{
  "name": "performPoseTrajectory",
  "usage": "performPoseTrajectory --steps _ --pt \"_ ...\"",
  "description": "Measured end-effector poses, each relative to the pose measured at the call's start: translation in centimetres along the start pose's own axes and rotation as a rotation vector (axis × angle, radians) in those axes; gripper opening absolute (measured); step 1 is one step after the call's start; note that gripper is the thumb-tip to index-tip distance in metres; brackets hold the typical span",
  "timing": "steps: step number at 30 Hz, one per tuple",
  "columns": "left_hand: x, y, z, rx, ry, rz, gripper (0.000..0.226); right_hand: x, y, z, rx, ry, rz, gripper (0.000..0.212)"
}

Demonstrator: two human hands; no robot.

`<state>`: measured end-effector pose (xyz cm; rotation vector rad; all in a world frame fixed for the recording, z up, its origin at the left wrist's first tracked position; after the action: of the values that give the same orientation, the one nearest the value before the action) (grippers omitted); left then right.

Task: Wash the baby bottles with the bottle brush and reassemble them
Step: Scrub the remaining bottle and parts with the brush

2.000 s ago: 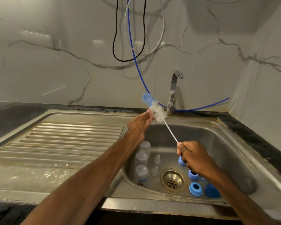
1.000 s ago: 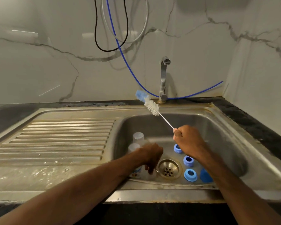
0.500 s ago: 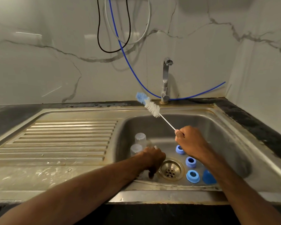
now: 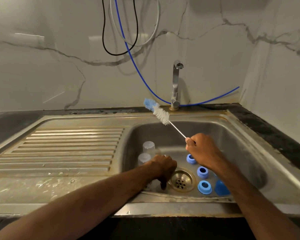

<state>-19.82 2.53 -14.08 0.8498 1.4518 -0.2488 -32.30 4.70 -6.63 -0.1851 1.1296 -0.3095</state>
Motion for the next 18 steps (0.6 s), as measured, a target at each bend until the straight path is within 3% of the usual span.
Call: performPoseTrajectory --steps 5,9,14,18 --pt "-1.6 -1.0 -1.9 0.174 0.140 -0.151 0.039 -0.8 -0.1 0.0 0.001 0.054 -0.033 0.048" --pt "-1.9 -2.1 -6.2 0.354 0.313 -0.209 0.051 -2.1 0.3 0.1 -0.005 0.132 -0.104 0.047" --pt "1.4 -5.6 -9.2 0.396 0.037 -0.063 0.071 -2.2 0.3 -0.2 0.007 0.122 -0.120 0.047" --pt "2.1 -6.1 -9.8 0.446 -0.033 -0.015 0.056 -2.1 0.2 -0.1 -0.002 0.126 -0.121 0.049"
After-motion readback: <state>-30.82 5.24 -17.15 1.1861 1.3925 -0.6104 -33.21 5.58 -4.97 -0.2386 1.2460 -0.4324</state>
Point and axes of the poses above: each hand's wrist, its own y-axis away from the middle knuckle, its own x-axis out of the palm, z = x × y, the point moved 6 cm from there along -y, towards the middle knuckle, and after that the axes turned 13 degrees about y, right-handed, at the moved point
